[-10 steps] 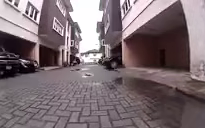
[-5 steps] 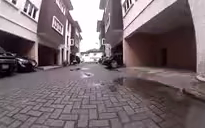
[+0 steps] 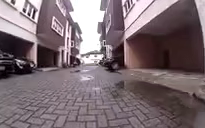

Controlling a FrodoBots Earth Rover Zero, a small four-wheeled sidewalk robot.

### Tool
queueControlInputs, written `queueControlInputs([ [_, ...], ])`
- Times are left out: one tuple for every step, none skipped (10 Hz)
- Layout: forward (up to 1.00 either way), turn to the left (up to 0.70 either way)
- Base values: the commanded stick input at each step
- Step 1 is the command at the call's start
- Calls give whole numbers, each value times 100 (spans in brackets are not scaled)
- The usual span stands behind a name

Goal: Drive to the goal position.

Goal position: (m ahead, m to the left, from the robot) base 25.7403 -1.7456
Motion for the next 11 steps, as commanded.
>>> queueControlInputs([
  [50, 1],
  [50, 4],
  [50, 8],
  [50, 31],
  [50, 50],
  [50, 50],
  [50, 50],
  [50, 0],
  [50, 0],
  [50, 0],
  [50, 0],
])
